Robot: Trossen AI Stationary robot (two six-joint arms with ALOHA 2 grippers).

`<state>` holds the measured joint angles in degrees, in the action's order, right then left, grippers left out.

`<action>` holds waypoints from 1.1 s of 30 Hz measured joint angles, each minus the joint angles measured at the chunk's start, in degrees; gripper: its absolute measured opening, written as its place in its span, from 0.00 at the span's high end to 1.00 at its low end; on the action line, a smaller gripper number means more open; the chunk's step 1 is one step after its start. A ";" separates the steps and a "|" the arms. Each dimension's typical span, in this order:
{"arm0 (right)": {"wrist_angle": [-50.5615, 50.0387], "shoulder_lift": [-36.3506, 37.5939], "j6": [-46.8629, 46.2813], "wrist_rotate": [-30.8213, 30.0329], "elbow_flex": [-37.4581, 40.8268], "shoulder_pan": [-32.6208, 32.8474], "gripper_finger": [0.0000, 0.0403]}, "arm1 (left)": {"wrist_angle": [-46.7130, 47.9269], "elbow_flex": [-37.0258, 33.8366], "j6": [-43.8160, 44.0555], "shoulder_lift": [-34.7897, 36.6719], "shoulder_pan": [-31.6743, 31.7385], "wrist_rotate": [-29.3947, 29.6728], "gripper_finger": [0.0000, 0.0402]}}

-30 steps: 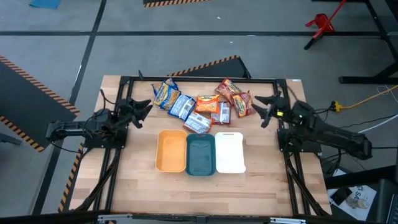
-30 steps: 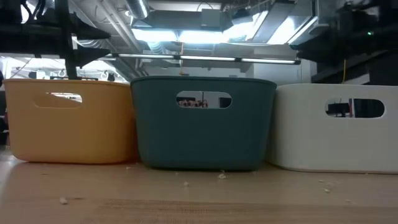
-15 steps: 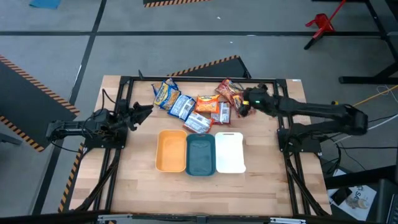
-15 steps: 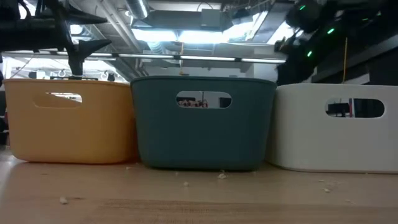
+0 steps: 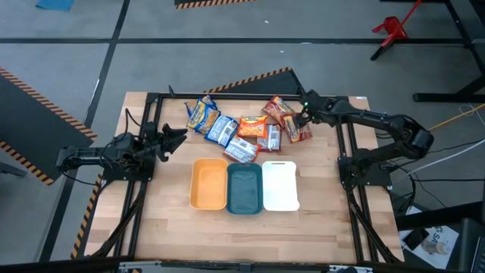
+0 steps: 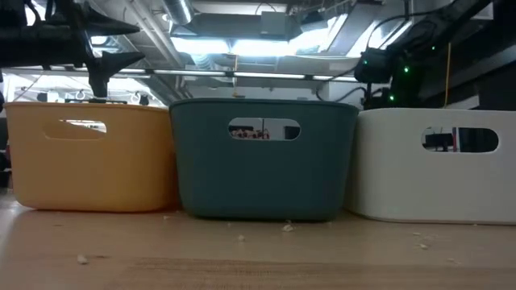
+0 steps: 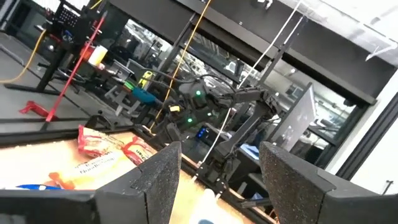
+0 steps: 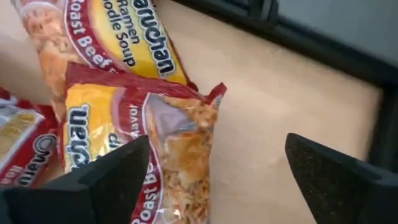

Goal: Sort Maruchan noodles
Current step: Put the center red noodle pack into the white bin

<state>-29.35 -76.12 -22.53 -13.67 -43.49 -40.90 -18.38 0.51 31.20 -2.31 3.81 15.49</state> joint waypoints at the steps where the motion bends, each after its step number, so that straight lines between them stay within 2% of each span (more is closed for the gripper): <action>1: 0.86 0.00 -0.09 2.20 0.09 -0.98 0.10 | 0.19 0.00 -0.24 0.00 0.00 0.00 0.47; 3: 2.12 -0.11 -0.16 4.24 0.11 -2.33 0.10 | 1.29 0.00 -0.26 0.00 0.00 0.02 0.47; 8: 4.63 -2.51 -0.45 4.28 0.13 -2.30 0.09 | 5.21 0.00 1.18 0.00 0.00 0.46 0.47; 15: 8.44 -10.03 -0.47 6.38 0.13 -2.25 0.10 | 5.72 0.00 1.71 0.00 0.00 0.88 0.47; 18: 10.44 -12.10 -1.48 8.20 0.08 -2.30 0.14 | 5.72 0.00 1.75 0.00 0.00 1.50 0.47; 22: 10.79 -12.98 -1.65 8.85 -0.11 -2.27 0.30 | 5.72 0.00 1.75 0.00 0.00 1.87 0.47; 29: 10.22 -13.03 -1.25 9.18 -0.04 -2.25 0.72 | 5.72 0.00 1.72 0.00 0.00 2.86 0.47; 33: 9.77 -12.70 -1.00 9.18 0.02 -2.30 0.93 | 5.74 0.00 1.71 0.00 0.00 2.90 0.47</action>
<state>-19.58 -88.82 -23.53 -4.48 -43.46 -43.20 -12.64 0.51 32.91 -2.31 3.81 18.38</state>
